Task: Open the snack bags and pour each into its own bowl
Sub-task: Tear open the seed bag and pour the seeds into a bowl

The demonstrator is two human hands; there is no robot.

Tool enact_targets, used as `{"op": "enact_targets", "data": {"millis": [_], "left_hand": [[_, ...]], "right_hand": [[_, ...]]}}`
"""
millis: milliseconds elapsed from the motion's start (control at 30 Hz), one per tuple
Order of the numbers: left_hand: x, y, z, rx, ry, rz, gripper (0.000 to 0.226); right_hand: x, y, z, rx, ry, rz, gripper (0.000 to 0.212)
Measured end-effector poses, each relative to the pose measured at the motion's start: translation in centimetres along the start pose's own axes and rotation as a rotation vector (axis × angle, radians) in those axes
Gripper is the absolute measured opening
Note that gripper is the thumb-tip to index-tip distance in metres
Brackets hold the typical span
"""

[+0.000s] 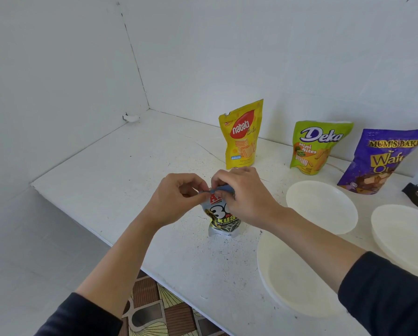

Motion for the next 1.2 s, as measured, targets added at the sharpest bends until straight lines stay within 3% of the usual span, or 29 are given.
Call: {"op": "enact_targets", "data": {"millis": [233, 333, 500, 667, 933, 1100, 1200], "left_hand": [[0.0, 0.0, 0.5, 0.056, 0.077, -0.031, 0.006], [0.1, -0.2, 1.0, 0.035, 0.108, -0.015, 0.015], [0.6, -0.7, 1.6, -0.068, 0.241, 0.034, 0.024], [0.9, -0.4, 1.2, -0.029, 0.416, -0.059, 0.022], [1.2, 0.4, -0.3, 0.142, 0.262, -0.199, 0.014], [1.3, 0.0, -0.3, 0.322, 0.301, -0.252, 0.01], [1.1, 0.3, -0.3, 0.271, 0.308, -0.221, 0.012]], "right_hand": [[0.7, 0.4, 0.9, -0.119, 0.152, -0.026, 0.012], [0.6, 0.5, 1.1, -0.15, 0.102, 0.048, 0.018], [-0.2, -0.2, 0.9, 0.006, 0.05, 0.133, 0.02], [-0.6, -0.8, 1.5, 0.09, 0.094, 0.155, 0.019], [-0.6, -1.3, 1.9, 0.197, 0.145, 0.123, 0.002], [-0.4, -1.7, 2.1, 0.178, 0.235, 0.095, 0.007], [-0.4, -1.7, 2.1, 0.184, 0.247, 0.1, 0.007]]}}
Point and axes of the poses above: each hand's wrist, its own x-axis towards the middle knuckle, its own z-axis out of the back of the hand, y = z × x, the point moved 2 cm from there along x, towards the middle knuckle, and after that the axes turned 12 degrees about y, right-handed, at the moved point
